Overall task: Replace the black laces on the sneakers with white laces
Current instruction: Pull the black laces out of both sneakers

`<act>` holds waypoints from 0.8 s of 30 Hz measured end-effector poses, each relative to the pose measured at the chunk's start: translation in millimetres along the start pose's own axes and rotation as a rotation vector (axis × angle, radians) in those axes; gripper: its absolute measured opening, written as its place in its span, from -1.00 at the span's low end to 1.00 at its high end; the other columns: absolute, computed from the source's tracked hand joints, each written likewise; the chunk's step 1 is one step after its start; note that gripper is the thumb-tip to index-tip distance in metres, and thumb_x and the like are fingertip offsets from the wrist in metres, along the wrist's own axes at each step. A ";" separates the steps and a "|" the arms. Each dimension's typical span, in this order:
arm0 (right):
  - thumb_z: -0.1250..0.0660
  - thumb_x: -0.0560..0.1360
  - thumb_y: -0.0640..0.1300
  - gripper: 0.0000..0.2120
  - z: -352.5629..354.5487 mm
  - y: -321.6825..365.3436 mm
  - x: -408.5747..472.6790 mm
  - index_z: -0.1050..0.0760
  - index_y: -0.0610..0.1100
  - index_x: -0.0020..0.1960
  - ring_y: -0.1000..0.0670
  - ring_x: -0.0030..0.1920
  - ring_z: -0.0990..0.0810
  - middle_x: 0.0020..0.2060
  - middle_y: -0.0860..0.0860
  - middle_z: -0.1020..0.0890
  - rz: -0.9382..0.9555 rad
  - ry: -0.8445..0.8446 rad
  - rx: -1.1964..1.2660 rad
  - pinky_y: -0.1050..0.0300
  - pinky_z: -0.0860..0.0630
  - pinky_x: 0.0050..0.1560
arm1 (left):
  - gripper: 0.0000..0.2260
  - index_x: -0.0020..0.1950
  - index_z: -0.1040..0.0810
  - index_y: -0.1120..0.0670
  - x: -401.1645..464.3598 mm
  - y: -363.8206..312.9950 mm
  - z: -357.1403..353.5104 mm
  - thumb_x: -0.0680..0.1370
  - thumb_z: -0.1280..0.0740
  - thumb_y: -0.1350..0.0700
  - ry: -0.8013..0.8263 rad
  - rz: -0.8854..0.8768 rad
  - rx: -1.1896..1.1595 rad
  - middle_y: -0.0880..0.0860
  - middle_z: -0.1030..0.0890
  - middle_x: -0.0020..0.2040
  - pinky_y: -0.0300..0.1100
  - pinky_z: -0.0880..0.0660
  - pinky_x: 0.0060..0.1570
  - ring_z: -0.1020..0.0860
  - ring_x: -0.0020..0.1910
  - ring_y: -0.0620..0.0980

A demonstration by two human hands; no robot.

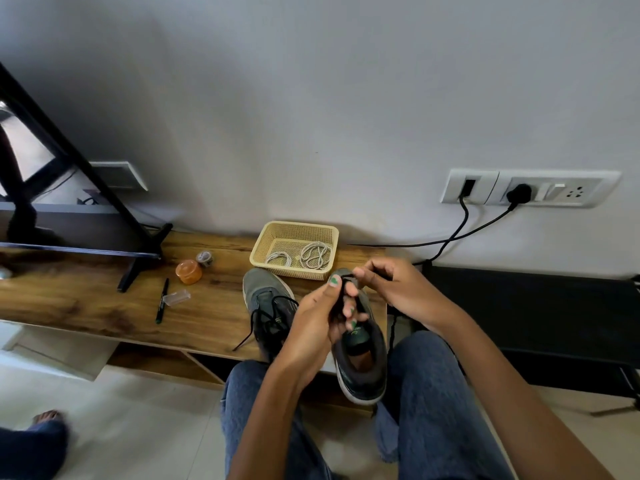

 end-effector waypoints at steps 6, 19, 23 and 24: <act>-0.11 0.64 -0.01 -0.70 -28.6 -15.5 -17.0 -0.52 -0.12 -0.12 0.10 -0.33 -0.40 -0.34 0.05 -0.45 -0.078 0.198 -0.226 0.17 -0.30 -0.28 | -0.74 0.06 -0.49 0.21 9.9 -9.4 14.4 0.66 -0.04 0.14 -0.164 -0.172 -0.265 0.19 -0.65 0.09 -0.15 -0.59 0.05 -0.64 0.05 0.05; -0.24 0.57 0.02 -0.79 -11.8 32.3 -18.6 -0.54 -0.10 -0.08 -0.01 -0.23 -0.53 -0.22 -0.02 -0.60 0.055 0.151 -0.407 0.04 -0.41 -0.19 | -0.69 -0.20 -0.49 0.06 3.5 4.6 20.2 0.67 -0.09 0.06 -0.059 -0.218 0.696 -0.11 -0.49 -0.39 -0.17 -0.37 -0.23 -0.44 -0.34 -0.14; -0.27 0.56 0.02 -0.78 4.9 27.7 -8.5 -0.54 -0.10 -0.12 -0.05 -0.22 -0.54 -0.25 -0.05 -0.60 0.077 0.038 -0.324 -0.04 -0.44 -0.14 | -0.60 -0.19 -0.55 0.15 0.5 2.3 11.5 0.65 -0.10 -0.07 0.053 -0.075 0.448 -0.04 -0.36 -0.47 -0.05 -0.40 -0.15 -0.37 -0.45 -0.10; -0.26 0.56 0.04 -0.76 6.3 25.4 -6.7 -0.55 -0.11 -0.13 -0.08 -0.19 -0.56 -0.24 -0.06 -0.61 0.076 0.015 -0.306 -0.06 -0.46 -0.11 | -0.60 -0.18 -0.53 0.16 -1.3 0.4 8.1 0.63 -0.10 -0.07 0.064 -0.049 0.375 -0.04 -0.35 -0.47 -0.05 -0.43 -0.09 -0.37 -0.46 -0.12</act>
Point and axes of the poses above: each hand's wrist, its own x-axis towards the middle knuckle, its own z-axis out of the back of the hand, y = z × x, the point moved 5 cm from there along x, towards the middle knuckle
